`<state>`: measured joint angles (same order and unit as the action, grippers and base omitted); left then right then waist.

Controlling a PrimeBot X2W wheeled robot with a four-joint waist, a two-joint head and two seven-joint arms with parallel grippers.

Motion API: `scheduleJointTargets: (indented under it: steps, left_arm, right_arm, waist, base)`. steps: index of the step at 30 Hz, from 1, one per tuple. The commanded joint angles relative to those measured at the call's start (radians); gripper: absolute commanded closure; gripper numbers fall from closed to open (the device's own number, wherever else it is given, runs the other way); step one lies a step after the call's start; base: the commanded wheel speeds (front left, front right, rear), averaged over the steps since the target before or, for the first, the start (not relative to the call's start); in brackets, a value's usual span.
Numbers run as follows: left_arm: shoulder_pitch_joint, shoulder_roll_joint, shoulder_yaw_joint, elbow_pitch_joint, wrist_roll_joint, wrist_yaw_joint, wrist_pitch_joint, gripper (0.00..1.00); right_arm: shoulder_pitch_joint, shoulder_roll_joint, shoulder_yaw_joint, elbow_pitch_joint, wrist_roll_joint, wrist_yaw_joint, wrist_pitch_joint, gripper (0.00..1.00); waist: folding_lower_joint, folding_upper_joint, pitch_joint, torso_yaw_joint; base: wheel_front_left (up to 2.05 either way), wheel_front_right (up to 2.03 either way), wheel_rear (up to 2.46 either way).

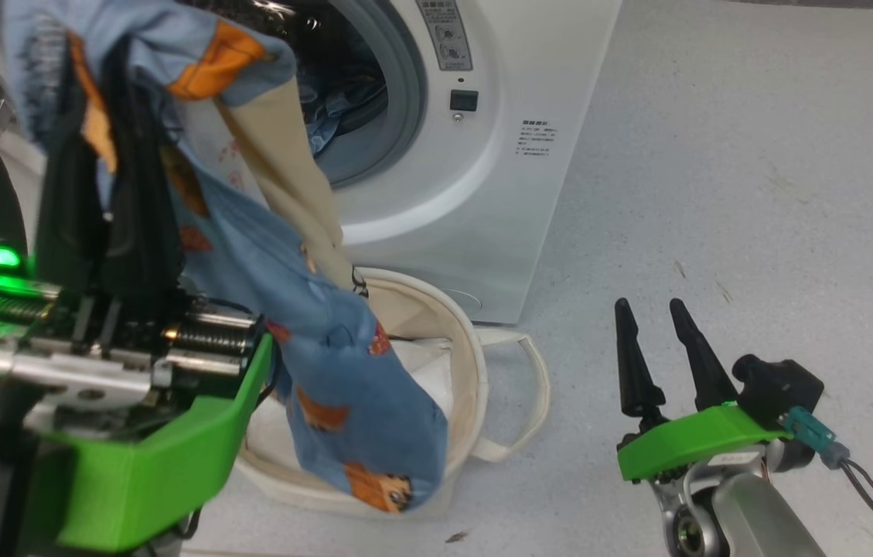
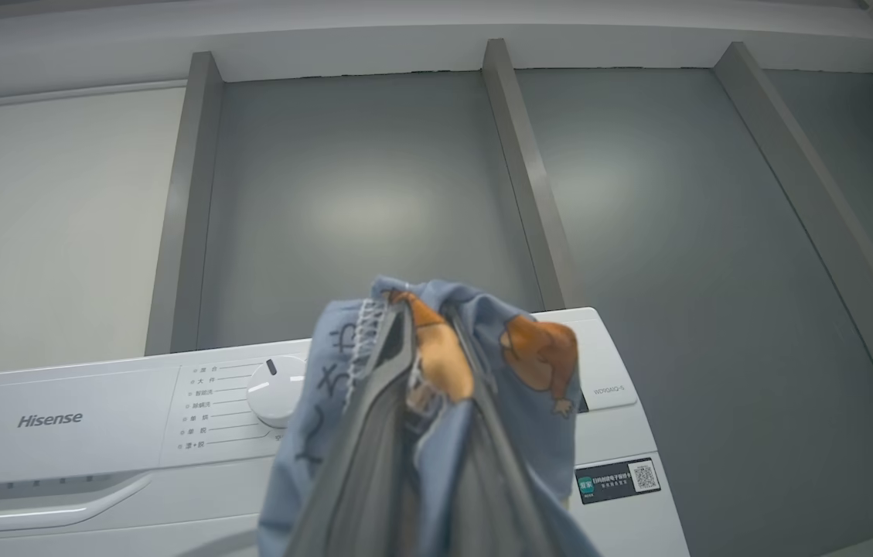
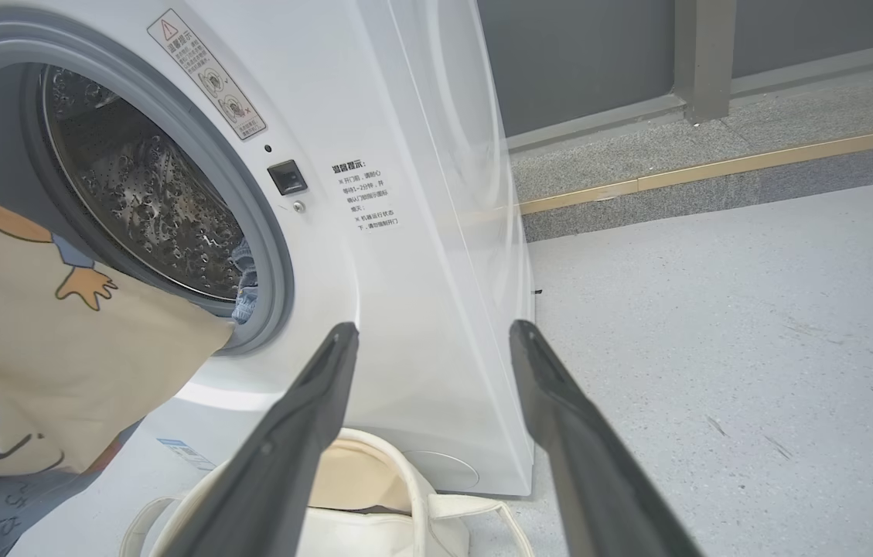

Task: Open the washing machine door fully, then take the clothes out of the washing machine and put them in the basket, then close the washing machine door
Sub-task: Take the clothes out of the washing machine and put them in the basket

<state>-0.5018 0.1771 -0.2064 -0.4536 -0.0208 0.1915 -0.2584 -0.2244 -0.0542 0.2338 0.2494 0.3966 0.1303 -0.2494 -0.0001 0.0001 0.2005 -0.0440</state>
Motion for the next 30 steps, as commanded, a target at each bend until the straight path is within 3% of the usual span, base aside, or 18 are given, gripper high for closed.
scheduleJointTargets:
  steps: [1, 11, 30]
  left_arm:
    - [-0.044, 0.014, 0.036, -0.045, 0.009, -0.006, -0.003, 1.00]
    - [0.004, 0.005, 0.017, 0.126, -0.008, -0.018, -0.003, 1.00]
    - [0.011, -0.017, -0.036, 0.670, -0.009, -0.084, -0.003, 1.00]
  right_arm:
    - [-0.035, 0.004, 0.019, -0.028, 0.004, 0.000, -0.012, 0.00]
    - [-0.042, 0.004, 0.019, -0.021, 0.003, 0.000, -0.012, 0.00]
    - [-0.098, 0.004, 0.015, -0.042, -0.002, 0.000, -0.012, 0.00]
  waist:
    - [0.0001, -0.0001, 0.002, 0.000]
    - [0.0001, -0.0001, 0.015, 0.003]
    - [0.0001, -0.0001, 0.158, -0.029]
  base:
    - [0.00, 0.00, 0.00]
    - [0.00, 0.00, 0.00]
    - [0.00, 0.00, 0.00]
